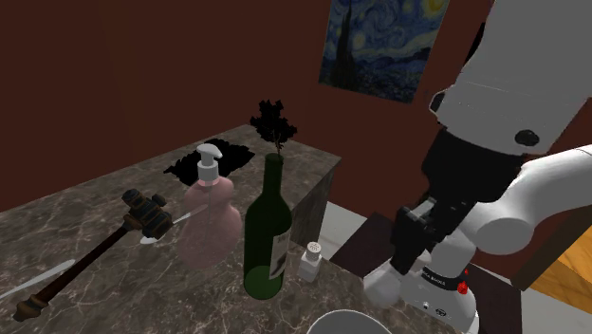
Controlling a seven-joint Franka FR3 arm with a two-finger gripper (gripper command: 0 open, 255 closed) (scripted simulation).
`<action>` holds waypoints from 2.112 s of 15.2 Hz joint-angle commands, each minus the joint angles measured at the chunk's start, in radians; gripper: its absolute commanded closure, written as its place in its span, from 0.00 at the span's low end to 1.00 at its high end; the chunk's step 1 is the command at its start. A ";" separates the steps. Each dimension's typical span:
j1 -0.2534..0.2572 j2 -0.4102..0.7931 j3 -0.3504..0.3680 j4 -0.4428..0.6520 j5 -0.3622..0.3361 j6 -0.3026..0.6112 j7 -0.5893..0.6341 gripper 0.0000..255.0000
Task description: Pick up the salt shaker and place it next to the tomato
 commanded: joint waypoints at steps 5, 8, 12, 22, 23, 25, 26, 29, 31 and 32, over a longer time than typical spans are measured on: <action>0.052 -0.033 0.112 0.053 0.088 -0.039 0.146 1.00; 0.064 -0.032 0.173 0.099 0.129 -0.051 0.219 1.00; 0.068 -0.026 0.248 0.144 0.174 -0.050 0.294 1.00; 0.088 -0.049 0.320 0.026 0.239 0.055 0.277 1.00; 0.089 -0.050 0.329 0.015 0.246 0.066 0.275 1.00; 0.092 -0.051 0.346 -0.006 0.261 0.087 0.272 1.00; 0.093 -0.052 0.355 -0.017 0.268 0.098 0.271 1.00; 0.096 -0.052 0.383 -0.046 0.291 0.132 0.265 1.00; 0.098 -0.051 0.402 -0.065 0.307 0.154 0.262 1.00; 0.098 -0.050 0.412 -0.074 0.316 0.166 0.260 1.00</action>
